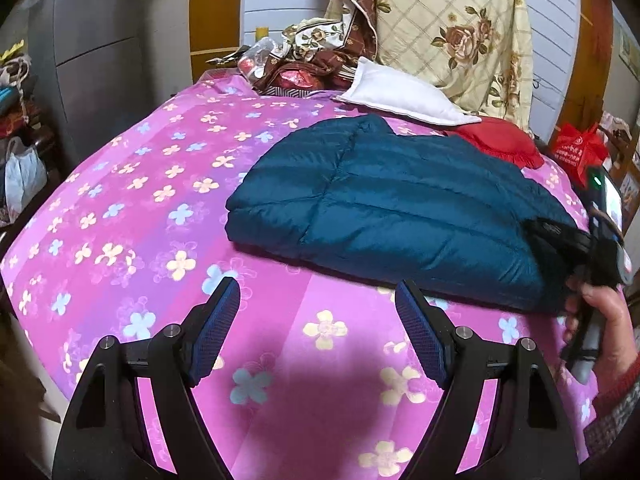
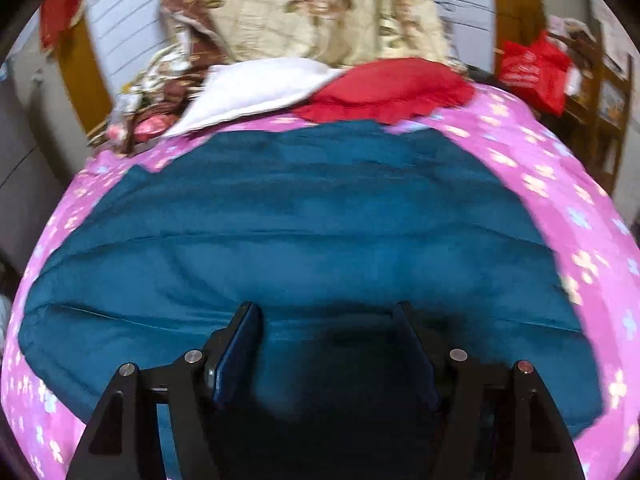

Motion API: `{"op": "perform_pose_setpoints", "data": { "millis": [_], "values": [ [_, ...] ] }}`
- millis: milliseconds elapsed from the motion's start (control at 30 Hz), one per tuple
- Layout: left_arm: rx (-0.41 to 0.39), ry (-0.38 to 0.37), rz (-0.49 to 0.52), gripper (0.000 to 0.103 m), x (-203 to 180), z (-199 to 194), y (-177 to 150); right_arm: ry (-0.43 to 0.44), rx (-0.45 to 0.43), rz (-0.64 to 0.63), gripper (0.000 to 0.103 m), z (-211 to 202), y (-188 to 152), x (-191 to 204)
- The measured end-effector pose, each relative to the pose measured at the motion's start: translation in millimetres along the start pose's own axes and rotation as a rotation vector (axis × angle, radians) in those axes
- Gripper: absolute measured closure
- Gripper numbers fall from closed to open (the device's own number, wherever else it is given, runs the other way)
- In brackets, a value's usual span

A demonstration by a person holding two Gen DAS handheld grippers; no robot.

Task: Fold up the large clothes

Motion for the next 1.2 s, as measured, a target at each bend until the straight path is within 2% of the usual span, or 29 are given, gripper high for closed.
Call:
{"op": "perform_pose_setpoints", "data": {
  "millis": [100,300,467,633,900,1200],
  "values": [
    [-0.019,0.002,0.000,0.023,1,-9,-1,0.030,-0.006,0.080,0.037,-29,-13,-36],
    [-0.060,-0.014,0.005,0.023,-4,-34,-1,0.062,-0.063,0.093,0.037,-100,-77,-61],
    [-0.074,-0.032,0.044,0.023,-19,-53,-8,0.059,-0.085,0.146,0.037,-130,-136,-73],
    [-0.101,-0.040,0.091,0.023,-35,-74,-17,0.076,-0.105,0.234,0.037,-144,-178,-83],
    [-0.112,-0.051,0.107,0.023,-38,-91,-24,0.076,-0.065,0.190,0.037,-144,-200,-66],
    [-0.097,-0.054,0.108,0.023,-36,-89,-30,0.055,-0.067,0.118,0.037,-146,-203,-44]
  ]
}}
Point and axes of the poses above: each gripper's, at about its wrist camera, not at the fingertips, and z roughly the way its jaws point, x to its left, y to its top, the point moved 2 cm from there along z, roughly the way its jaws point, and after that the axes turned 5 degrees about x, right-handed, at the moved point
